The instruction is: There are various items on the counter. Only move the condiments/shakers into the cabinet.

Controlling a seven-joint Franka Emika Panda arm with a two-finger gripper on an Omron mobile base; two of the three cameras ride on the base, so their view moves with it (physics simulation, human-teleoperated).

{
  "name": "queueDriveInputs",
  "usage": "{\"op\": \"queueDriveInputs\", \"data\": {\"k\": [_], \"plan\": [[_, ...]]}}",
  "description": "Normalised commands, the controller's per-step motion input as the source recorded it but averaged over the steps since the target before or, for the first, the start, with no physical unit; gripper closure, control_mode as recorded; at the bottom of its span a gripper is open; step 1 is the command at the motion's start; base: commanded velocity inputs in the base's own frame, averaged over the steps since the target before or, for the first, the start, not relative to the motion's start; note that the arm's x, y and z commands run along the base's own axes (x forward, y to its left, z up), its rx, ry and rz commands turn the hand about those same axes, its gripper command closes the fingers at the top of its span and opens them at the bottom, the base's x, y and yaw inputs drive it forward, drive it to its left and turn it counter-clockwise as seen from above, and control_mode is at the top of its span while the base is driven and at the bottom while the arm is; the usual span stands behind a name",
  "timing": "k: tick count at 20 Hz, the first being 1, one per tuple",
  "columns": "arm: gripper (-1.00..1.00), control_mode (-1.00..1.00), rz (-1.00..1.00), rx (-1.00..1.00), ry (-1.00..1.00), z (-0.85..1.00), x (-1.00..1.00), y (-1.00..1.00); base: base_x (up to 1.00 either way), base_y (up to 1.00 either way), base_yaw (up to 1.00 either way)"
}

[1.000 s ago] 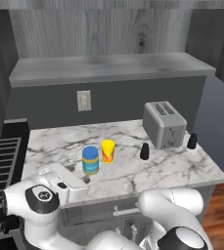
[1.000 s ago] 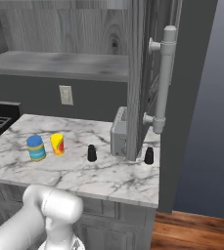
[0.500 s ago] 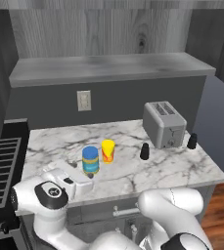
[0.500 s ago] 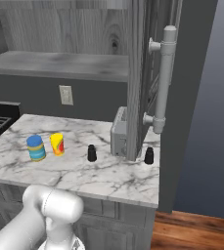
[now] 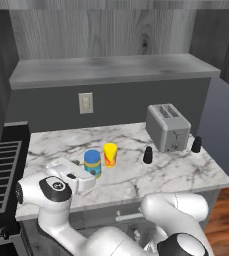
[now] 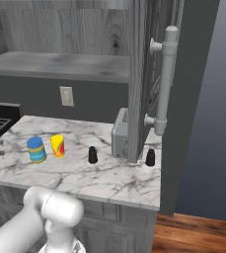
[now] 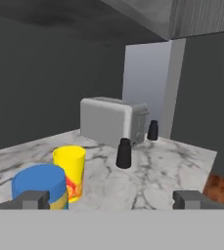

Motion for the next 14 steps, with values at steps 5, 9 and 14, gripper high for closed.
{"op": "queueDriveInputs", "data": {"k": [5, 9, 14], "plan": [[-1.0, -1.0, 0.01, -0.02, 0.0, -0.15, 0.33, -0.04, 0.0, 0.0, 0.0], [-1.0, -1.0, 0.03, 0.0, 0.0, -0.19, 0.41, -0.13, 0.0, 0.0, 0.0], [-1.0, -1.0, 0.03, -0.01, 0.0, -0.23, 0.37, -0.08, 0.0, 0.0, 0.0]]}}
